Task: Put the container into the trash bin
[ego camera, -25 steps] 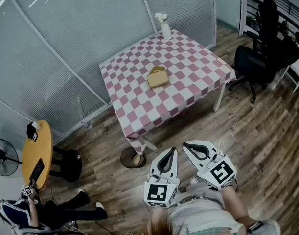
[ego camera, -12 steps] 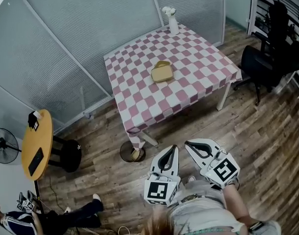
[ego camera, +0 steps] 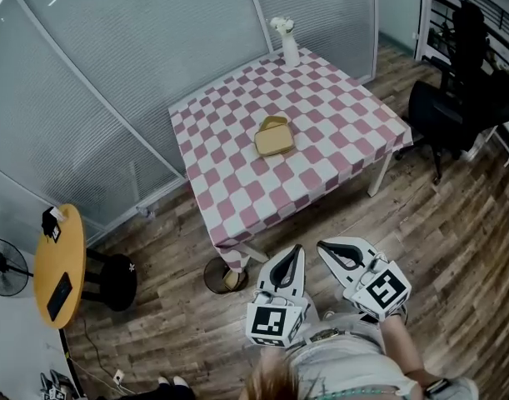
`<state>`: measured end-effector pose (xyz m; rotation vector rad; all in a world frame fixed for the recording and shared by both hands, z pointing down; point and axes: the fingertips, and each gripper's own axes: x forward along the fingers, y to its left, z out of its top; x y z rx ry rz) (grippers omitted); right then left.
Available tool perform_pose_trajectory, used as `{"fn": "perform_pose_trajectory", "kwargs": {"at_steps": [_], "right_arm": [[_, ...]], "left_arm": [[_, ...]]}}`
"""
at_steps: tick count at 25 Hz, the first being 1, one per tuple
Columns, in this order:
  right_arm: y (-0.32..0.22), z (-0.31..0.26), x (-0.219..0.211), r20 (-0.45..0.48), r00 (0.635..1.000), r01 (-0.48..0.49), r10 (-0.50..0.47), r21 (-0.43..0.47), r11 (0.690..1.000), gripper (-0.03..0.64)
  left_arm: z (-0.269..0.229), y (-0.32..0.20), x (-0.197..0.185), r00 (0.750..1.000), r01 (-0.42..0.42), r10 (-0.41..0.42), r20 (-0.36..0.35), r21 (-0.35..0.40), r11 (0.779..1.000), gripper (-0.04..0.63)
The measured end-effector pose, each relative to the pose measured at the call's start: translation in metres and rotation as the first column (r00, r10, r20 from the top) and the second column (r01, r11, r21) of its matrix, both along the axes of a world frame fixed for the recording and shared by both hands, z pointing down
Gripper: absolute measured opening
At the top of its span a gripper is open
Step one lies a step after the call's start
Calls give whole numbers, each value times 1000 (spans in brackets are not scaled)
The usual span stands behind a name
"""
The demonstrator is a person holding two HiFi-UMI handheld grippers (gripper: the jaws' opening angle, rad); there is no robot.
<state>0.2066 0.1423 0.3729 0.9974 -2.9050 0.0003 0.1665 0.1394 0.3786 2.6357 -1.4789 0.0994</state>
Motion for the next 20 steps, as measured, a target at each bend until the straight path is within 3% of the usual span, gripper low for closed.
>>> {"fn": "perform_pose_trajectory", "kwargs": {"at_steps": [10,20], "right_arm": [[-84,-6,-24,1,999,-48,48,-4,999,-6],[-126,2,-49,-19,998,-63,61,-63,996,-6]], "left_arm": [[-5,-88,-15,997,-77,77,13,9,997,6],[4,-134,-35,995,-101,101,10,-19,995,6]]}}
